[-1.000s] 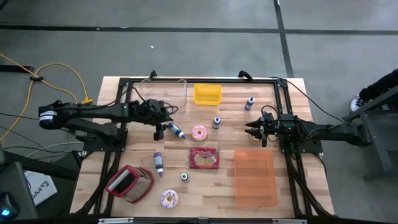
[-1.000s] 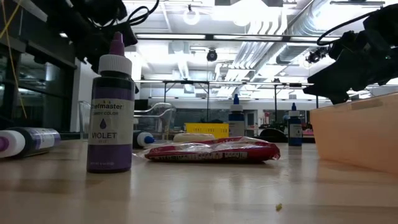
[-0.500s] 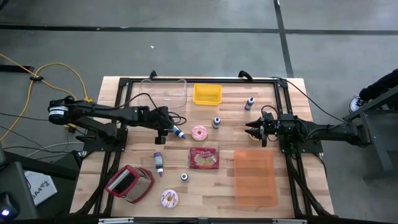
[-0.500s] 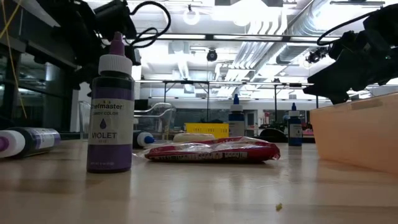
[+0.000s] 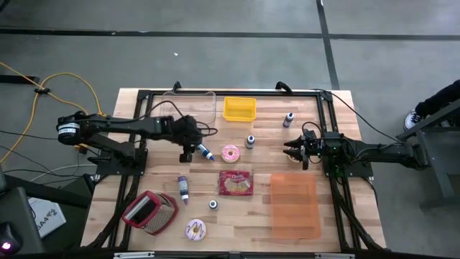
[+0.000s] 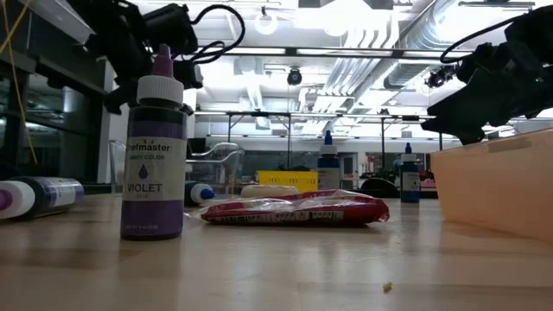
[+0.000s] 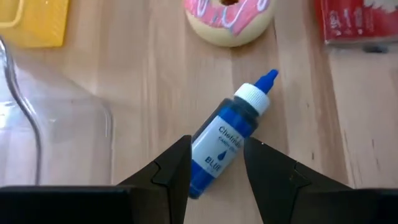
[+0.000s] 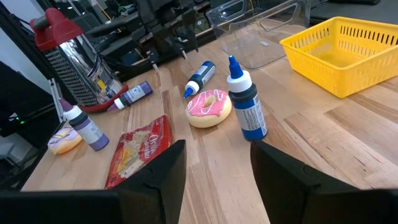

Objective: Pick & Place Food Item
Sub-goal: Put the left blue food coloring bottle into the transparent bin

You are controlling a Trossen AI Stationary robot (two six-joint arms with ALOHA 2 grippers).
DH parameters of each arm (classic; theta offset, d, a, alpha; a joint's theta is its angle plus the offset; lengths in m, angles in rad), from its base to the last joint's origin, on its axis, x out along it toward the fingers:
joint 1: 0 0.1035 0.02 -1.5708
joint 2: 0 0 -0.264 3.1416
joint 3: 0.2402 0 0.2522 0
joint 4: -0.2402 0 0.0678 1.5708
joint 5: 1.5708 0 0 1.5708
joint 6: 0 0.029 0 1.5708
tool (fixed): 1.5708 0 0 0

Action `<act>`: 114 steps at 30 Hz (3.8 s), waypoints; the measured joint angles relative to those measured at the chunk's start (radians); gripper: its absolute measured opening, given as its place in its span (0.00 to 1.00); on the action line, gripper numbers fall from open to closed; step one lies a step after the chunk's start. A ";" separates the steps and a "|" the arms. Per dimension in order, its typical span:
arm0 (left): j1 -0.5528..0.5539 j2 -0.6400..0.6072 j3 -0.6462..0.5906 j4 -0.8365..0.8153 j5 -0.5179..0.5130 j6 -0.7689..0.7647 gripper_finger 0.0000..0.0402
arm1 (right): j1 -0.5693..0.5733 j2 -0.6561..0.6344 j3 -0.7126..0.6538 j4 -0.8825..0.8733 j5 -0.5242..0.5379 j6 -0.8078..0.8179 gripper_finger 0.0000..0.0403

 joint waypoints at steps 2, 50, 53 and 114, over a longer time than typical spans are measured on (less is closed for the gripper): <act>0.000 0.000 0.021 -0.017 0.000 0.008 0.35 | 0.000 0.000 0.000 0.000 0.000 0.000 0.41; -0.247 0.061 0.078 -0.228 -0.118 -0.143 0.35 | 0.000 0.000 0.000 0.003 0.000 0.000 0.41; -0.265 0.061 0.090 -0.244 -0.120 -0.164 0.35 | 0.000 0.000 0.000 0.003 0.000 0.000 0.41; 0.015 0.246 0.175 -0.187 0.004 0.306 0.47 | 0.000 0.000 0.000 0.006 0.000 0.000 0.41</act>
